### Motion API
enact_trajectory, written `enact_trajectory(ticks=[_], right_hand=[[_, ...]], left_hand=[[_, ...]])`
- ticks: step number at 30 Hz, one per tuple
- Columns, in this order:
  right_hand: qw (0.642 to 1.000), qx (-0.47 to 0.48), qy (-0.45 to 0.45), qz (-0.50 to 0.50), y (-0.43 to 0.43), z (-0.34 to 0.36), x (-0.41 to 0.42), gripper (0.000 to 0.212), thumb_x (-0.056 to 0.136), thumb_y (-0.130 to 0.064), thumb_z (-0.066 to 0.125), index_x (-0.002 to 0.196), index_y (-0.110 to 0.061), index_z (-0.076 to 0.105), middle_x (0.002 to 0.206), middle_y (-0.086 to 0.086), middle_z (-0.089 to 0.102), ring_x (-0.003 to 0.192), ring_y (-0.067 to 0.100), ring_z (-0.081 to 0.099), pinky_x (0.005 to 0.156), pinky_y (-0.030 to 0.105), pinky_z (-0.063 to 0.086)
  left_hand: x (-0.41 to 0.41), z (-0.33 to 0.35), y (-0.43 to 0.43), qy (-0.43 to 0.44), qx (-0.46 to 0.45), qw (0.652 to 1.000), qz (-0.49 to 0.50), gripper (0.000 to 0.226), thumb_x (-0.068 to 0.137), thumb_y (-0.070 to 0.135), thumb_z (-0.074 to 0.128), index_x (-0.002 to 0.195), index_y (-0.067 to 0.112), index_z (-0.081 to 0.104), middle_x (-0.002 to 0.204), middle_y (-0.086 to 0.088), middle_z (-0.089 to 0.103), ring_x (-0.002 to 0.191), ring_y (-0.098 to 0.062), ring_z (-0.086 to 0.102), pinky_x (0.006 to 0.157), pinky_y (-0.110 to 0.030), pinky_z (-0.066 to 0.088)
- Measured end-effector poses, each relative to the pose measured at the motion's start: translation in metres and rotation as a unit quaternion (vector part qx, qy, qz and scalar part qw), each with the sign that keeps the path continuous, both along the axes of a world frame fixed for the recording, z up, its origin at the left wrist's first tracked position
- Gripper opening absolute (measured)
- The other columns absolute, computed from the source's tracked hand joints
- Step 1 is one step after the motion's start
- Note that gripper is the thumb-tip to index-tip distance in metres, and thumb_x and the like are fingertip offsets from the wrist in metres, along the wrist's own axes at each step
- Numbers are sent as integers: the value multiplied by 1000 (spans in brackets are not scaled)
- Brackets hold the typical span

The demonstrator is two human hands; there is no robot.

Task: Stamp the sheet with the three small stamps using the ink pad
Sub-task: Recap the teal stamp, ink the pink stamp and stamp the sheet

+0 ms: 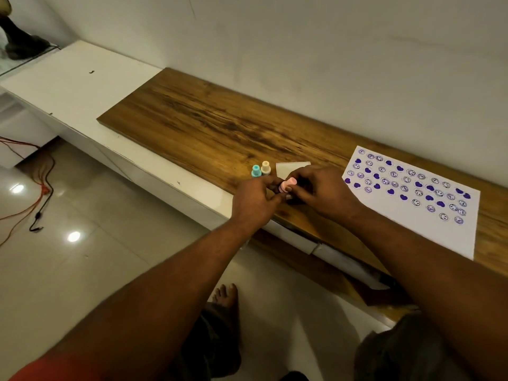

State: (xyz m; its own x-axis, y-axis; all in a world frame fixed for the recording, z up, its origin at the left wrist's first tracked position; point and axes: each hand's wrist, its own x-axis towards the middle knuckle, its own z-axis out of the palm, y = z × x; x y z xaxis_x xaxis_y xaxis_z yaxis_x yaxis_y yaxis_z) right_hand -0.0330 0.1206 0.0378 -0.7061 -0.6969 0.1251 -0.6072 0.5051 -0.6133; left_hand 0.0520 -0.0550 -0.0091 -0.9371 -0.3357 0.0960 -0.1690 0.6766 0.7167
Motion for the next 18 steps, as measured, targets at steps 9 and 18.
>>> enact_trajectory(ticks=[9,18], right_hand=[[997,29,8,-67,7,-14,-15,33,96,-40,71,121,-20,71,112,3,74,90,11,63,62,14,38],[996,47,2,-77,15,-17,-19,31,93,-41,73,118,-23,72,107,0,75,82,7,61,61,16,40]], left_hand=[[10,-16,-25,-32,-59,996,54,36,87,49,79,120,36,72,91,20,63,83,-1,59,60,-17,38],[7,-25,-26,-43,-60,995,67,48,87,58,74,129,34,70,115,8,74,100,-10,63,71,-26,44]])
